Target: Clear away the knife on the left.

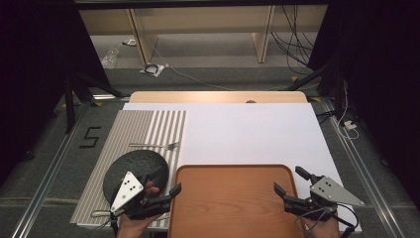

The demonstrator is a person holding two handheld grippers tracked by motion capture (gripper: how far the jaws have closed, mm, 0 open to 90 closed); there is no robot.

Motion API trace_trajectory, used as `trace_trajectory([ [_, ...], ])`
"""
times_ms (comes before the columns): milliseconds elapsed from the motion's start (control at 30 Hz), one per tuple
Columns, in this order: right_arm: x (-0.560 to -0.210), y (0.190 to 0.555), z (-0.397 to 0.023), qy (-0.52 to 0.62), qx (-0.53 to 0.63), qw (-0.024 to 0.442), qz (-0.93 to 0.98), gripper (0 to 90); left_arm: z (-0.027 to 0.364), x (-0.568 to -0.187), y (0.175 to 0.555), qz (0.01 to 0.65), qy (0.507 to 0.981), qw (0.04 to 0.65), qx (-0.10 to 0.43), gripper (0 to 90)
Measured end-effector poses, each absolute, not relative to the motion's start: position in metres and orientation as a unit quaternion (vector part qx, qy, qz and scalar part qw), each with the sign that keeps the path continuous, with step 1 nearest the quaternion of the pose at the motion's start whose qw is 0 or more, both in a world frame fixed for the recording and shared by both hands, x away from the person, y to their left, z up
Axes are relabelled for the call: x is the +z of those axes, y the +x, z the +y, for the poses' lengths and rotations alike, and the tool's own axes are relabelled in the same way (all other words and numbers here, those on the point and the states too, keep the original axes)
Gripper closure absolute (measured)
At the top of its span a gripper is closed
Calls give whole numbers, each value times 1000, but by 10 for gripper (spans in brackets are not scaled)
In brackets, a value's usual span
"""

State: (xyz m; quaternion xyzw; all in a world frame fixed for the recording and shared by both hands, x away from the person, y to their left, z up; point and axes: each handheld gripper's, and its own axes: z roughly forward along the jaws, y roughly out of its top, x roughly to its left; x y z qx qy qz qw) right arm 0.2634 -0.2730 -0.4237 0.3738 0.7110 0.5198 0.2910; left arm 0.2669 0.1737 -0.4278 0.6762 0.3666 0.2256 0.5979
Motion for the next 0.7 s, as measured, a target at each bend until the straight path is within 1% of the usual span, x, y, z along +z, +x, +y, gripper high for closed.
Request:
trace_trajectory([
  [200,-423,263,-273,372,519,294,711,161,175,-427,268,370,683,592,215,179],
  [367,-424,263,-272,370,518,292,714,161,174,-427,266,363,690,582,229,180],
  [433,-424,263,-272,371,518,293,713,160,173,-427,266,363,694,579,226,179],
  [500,-424,263,-272,371,518,292,713,161,172,-427,266,361,700,573,226,179],
  [600,-424,263,-272,370,514,294,716,160,171,-426,266,356,721,550,225,179],
  [700,-425,263,-272,370,515,295,715,160,172,-426,267,357,727,544,220,179],
])
